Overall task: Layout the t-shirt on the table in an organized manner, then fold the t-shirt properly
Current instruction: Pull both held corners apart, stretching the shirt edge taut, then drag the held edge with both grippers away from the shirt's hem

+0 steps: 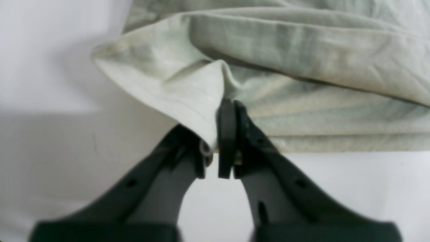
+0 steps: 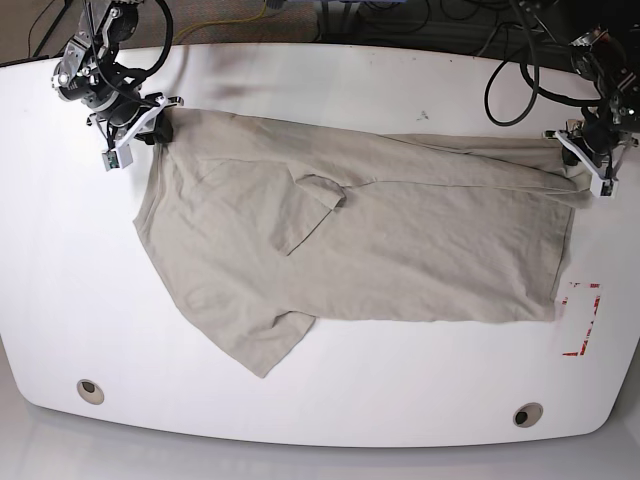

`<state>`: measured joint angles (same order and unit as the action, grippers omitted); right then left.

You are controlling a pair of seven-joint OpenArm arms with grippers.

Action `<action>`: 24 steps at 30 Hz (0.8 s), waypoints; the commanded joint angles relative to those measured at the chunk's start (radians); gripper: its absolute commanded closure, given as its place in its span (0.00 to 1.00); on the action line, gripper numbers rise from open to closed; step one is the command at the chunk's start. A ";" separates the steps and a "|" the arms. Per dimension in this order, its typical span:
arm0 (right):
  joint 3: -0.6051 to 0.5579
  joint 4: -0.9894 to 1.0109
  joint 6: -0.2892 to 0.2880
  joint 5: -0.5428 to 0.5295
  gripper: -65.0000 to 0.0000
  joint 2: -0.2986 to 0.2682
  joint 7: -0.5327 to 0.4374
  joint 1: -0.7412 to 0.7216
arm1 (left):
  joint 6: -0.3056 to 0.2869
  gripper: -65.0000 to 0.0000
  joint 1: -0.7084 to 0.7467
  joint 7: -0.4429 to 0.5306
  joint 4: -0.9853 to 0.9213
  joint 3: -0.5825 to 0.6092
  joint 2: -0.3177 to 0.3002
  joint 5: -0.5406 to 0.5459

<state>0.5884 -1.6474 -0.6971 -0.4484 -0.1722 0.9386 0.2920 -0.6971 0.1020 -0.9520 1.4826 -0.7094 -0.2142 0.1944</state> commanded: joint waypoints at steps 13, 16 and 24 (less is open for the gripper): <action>0.006 -0.012 -0.001 0.007 0.85 -0.060 0.009 0.034 | -0.001 1.00 0.087 0.003 0.108 0.003 -0.008 -0.031; 0.006 -0.012 -0.001 0.007 0.85 -0.083 0.010 0.043 | -0.001 1.00 0.124 0.003 0.146 0.003 -0.006 -0.031; 0.008 -0.014 -0.001 0.006 0.85 -0.119 0.010 0.103 | -0.001 1.00 0.203 -0.032 0.220 -0.005 0.014 -0.031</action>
<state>0.5888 -1.6505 -0.7006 -0.4686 -0.2684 0.9279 0.3798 -0.7002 0.2840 -0.9791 1.6604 -0.7063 -0.1875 0.1650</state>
